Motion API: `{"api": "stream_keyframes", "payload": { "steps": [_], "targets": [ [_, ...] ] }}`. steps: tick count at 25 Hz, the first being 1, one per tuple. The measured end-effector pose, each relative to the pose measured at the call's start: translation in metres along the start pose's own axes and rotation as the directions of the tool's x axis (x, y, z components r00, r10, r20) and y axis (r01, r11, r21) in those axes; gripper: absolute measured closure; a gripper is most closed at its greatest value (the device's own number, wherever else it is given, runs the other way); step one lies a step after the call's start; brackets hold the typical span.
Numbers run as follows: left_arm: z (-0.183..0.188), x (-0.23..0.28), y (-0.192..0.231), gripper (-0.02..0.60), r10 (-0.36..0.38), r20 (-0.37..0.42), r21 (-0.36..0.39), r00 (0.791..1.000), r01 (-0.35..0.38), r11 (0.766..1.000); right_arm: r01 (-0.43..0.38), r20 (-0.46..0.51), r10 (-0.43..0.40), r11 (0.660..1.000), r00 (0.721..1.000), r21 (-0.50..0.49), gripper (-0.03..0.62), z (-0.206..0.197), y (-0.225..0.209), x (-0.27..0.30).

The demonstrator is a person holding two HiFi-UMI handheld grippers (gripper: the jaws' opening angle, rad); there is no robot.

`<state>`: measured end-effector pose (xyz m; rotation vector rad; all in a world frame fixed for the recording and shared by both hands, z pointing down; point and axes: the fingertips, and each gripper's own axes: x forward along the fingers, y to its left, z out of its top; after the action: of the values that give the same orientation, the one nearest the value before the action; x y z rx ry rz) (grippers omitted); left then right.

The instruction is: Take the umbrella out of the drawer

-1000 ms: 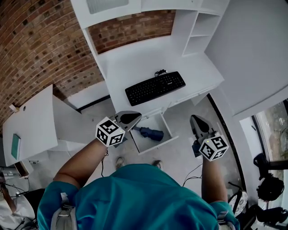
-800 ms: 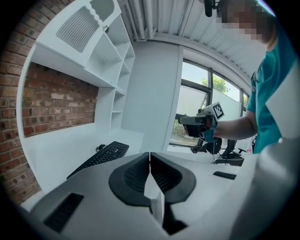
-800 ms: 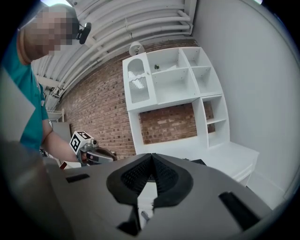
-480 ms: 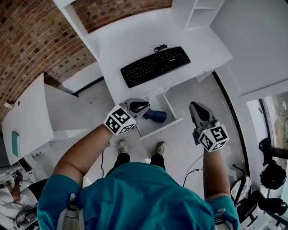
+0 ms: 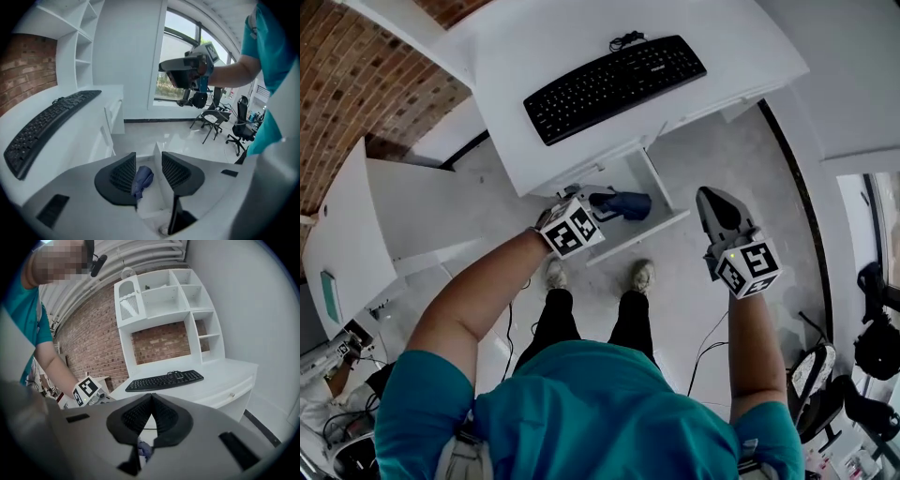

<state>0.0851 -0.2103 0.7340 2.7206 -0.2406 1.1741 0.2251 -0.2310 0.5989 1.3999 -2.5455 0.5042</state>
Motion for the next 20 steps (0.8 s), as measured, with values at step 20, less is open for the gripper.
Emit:
{"api": "stream_keyframes", "payload": {
  "steps": [20],
  "targets": [
    [-0.21,0.224,0.056,0.281,0.065,-0.491,0.327,0.869,0.115,0.938,-0.073,-0.038,0.076,0.994,0.996,0.077,0.572,-0.158,-0.06,0.059]
  ]
}}
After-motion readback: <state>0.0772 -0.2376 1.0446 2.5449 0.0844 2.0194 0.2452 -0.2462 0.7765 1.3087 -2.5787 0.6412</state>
